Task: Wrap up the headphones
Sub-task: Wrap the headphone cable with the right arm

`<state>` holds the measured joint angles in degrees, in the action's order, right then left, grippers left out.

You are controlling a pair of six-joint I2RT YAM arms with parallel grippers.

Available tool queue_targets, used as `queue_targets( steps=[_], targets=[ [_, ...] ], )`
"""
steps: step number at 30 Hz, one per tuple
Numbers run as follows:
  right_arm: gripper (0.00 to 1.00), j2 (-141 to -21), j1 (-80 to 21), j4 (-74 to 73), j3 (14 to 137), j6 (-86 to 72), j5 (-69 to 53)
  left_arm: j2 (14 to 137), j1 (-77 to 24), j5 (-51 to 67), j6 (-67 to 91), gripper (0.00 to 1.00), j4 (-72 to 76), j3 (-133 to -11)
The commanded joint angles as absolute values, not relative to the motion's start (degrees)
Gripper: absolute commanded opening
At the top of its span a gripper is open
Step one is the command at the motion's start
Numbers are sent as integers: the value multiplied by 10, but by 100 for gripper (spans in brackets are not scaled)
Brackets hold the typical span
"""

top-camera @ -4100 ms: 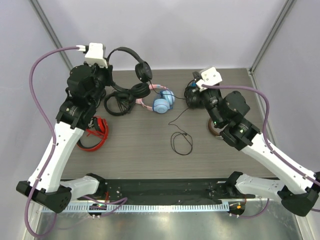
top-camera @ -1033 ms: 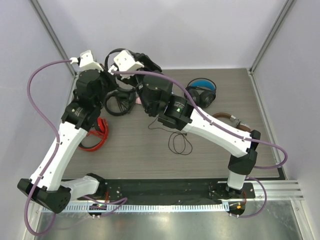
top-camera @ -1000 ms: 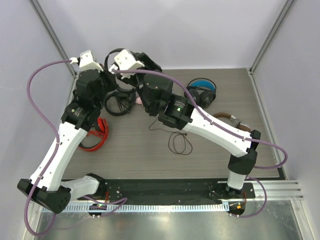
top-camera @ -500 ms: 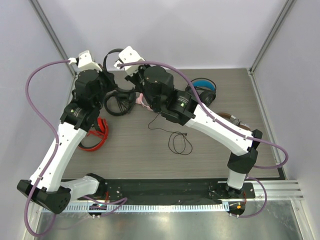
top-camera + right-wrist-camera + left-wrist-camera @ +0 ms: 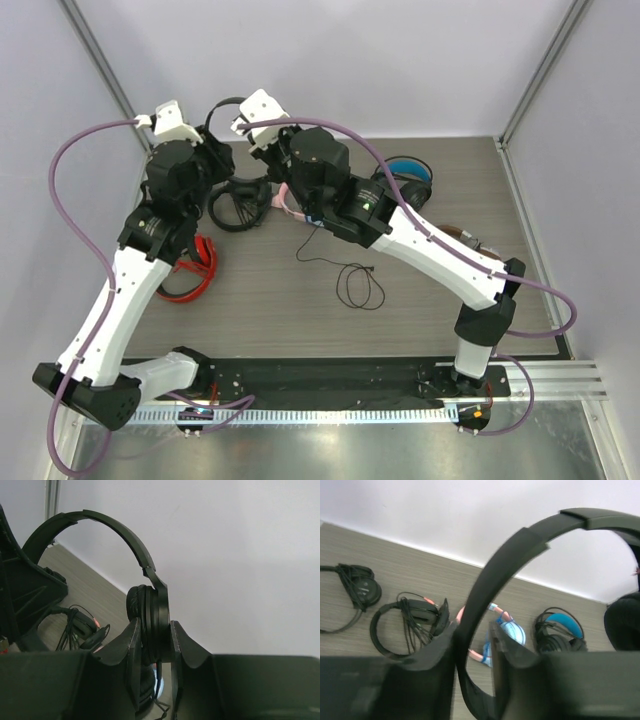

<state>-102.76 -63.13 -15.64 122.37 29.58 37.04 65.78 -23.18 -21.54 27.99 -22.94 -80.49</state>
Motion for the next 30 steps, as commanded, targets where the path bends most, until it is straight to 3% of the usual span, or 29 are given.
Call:
queue_targets(
  steps=[1, 2, 6, 12, 19, 22, 25, 30],
  targets=[
    [1, -1001, -628, -133, 1251, 276, 354, 637, -234, -188, 279, 38, -195, -829],
    [1, -998, -628, -133, 1249, 272, 345, 639, -234, -185, 276, 52, -193, -829],
    [1, -984, -620, -136, 1245, 246, 321, 646, -235, -169, 267, 74, -194, -835],
    [1, -974, -617, -151, 1245, 258, 312, 671, -234, -155, 231, 84, -219, -867],
    [1, -955, -615, -189, 1237, 283, 288, 734, -234, -123, 79, 94, -317, -974],
    [1, -950, -614, -196, 1233, 287, 290, 758, -234, -124, 50, 92, -367, -1025],
    [1, -945, -611, -198, 1223, 286, 290, 767, -234, -124, 21, 80, -397, -1050],
    [1, -942, -604, -199, 1218, 283, 291, 766, -234, -135, 17, 69, -415, -1053]
  ],
)
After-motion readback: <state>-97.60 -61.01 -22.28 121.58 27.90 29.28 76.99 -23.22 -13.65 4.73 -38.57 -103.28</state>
